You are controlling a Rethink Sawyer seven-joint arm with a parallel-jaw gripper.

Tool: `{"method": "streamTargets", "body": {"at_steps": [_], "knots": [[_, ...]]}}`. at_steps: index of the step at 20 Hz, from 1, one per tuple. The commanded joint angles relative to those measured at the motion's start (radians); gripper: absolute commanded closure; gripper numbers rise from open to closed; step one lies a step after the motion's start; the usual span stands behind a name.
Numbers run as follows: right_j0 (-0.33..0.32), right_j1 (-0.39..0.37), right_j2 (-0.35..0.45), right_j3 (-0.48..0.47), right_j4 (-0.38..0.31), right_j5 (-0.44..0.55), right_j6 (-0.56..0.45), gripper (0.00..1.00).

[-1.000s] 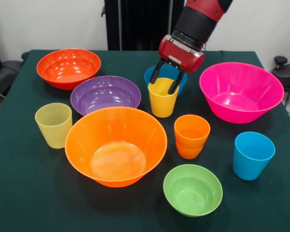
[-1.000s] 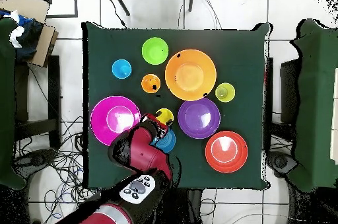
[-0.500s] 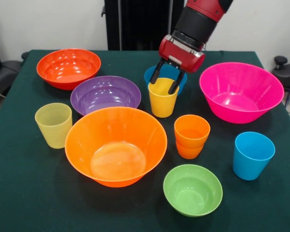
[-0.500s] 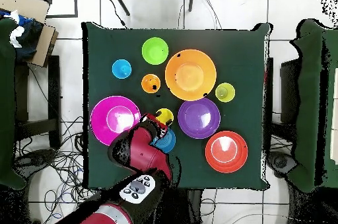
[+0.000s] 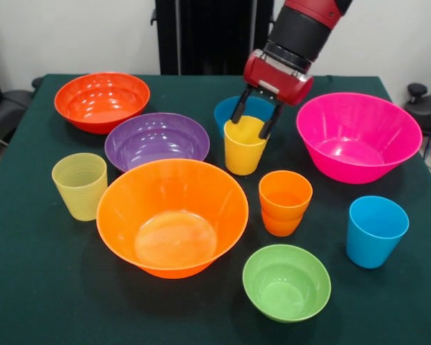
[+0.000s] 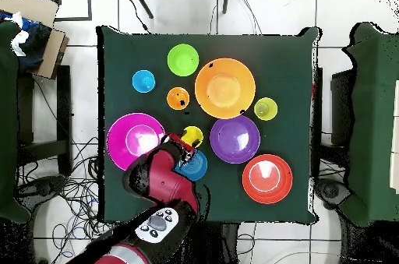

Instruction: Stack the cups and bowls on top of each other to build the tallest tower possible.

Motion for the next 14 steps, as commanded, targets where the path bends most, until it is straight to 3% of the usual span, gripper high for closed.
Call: {"method": "streamTargets", "body": {"at_steps": [1,14], "knots": [[0.042,0.000,0.090,-0.038,0.051,0.145,0.167,0.00],[0.046,0.005,0.089,-0.038,0.050,0.139,0.167,0.00]]}}
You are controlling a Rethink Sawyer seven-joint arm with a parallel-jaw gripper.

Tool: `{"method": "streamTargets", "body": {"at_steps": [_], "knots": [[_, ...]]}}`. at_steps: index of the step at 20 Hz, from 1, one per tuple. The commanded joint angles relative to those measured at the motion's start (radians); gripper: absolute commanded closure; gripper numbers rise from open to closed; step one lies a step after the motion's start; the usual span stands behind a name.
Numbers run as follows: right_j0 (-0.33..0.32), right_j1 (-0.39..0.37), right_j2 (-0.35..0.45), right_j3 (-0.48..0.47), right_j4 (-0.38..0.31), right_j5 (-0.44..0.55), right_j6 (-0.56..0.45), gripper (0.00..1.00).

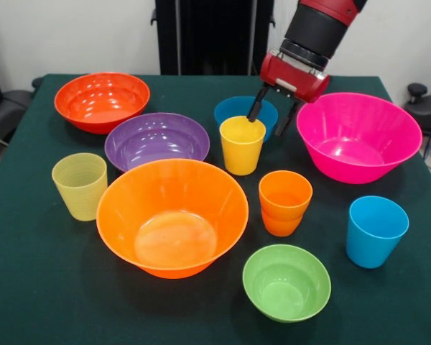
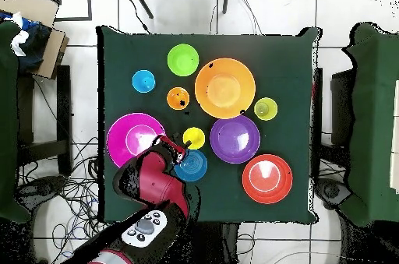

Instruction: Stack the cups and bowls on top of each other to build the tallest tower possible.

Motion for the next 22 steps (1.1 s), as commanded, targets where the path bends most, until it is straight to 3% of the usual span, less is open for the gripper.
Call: {"method": "streamTargets", "body": {"at_steps": [1,16,22], "knots": [[-0.001,0.011,0.090,-0.040,0.033,0.106,0.167,0.00],[-0.102,0.160,0.175,-0.140,-0.021,-0.092,0.178,0.00],[-0.098,0.176,0.172,-0.162,-0.009,-0.089,0.166,0.00]]}}
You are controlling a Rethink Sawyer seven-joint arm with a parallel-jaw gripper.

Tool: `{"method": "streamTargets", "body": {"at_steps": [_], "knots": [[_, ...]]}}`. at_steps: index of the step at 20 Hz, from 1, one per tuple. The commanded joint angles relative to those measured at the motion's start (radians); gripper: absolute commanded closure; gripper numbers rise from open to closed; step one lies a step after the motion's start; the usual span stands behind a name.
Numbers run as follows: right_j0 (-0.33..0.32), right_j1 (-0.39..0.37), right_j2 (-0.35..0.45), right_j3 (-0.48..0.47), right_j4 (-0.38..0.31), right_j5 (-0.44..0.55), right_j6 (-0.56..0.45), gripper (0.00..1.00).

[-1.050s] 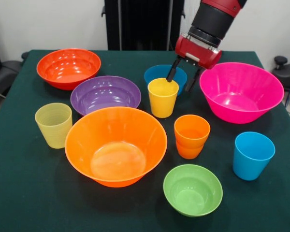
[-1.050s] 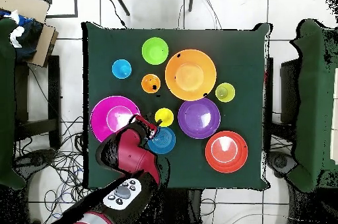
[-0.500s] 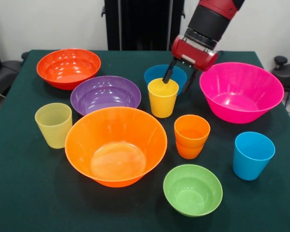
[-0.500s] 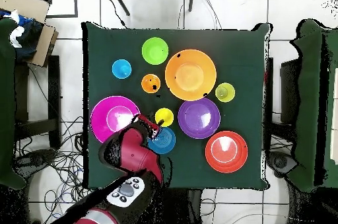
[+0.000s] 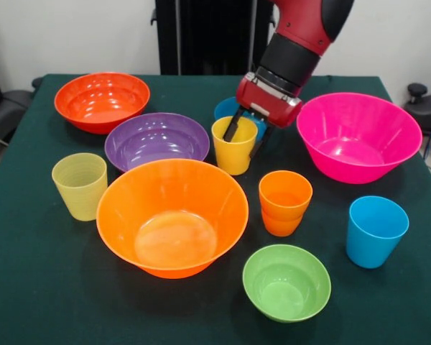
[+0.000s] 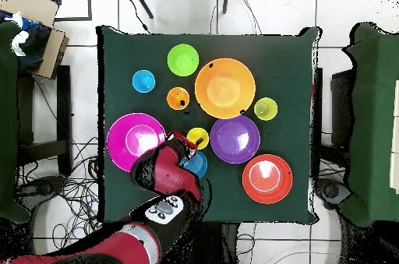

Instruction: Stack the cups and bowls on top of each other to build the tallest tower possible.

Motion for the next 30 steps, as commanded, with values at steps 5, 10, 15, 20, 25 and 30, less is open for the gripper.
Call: {"method": "streamTargets", "body": {"at_steps": [5,10,15,20,25,30], "knots": [[-0.001,0.075,0.137,-0.109,0.004,-0.024,0.170,0.00],[0.007,0.060,0.128,-0.102,0.012,0.005,0.166,0.00],[0.004,0.046,0.128,-0.092,0.007,0.014,0.166,0.00],[0.004,0.044,0.127,-0.089,0.001,0.014,0.163,0.00],[-0.026,0.080,0.155,-0.113,-0.022,-0.028,0.169,0.00],[-0.038,0.105,0.168,-0.140,-0.026,-0.044,0.168,0.00]]}}
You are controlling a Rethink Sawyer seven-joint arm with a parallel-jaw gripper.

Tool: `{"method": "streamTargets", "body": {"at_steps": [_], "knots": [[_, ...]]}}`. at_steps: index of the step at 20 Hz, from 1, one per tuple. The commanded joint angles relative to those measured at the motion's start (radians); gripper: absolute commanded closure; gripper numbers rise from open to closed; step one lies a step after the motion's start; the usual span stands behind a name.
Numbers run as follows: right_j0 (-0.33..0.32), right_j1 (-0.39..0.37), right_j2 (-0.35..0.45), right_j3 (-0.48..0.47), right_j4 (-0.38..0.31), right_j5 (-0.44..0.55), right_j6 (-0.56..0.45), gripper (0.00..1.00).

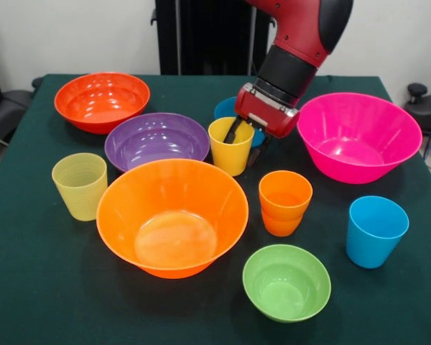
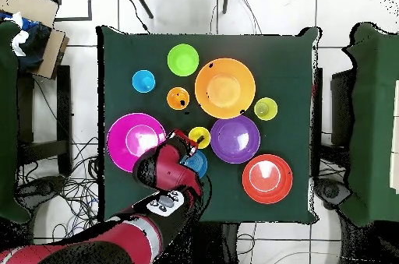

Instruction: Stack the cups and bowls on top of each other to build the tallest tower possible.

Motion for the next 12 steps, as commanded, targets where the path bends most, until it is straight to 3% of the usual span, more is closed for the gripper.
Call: {"method": "streamTargets", "body": {"at_steps": [1,12], "knots": [[-0.040,0.069,0.168,-0.115,-0.028,-0.025,0.167,0.00],[-0.040,0.067,0.167,-0.117,-0.024,-0.020,0.166,0.00]]}}
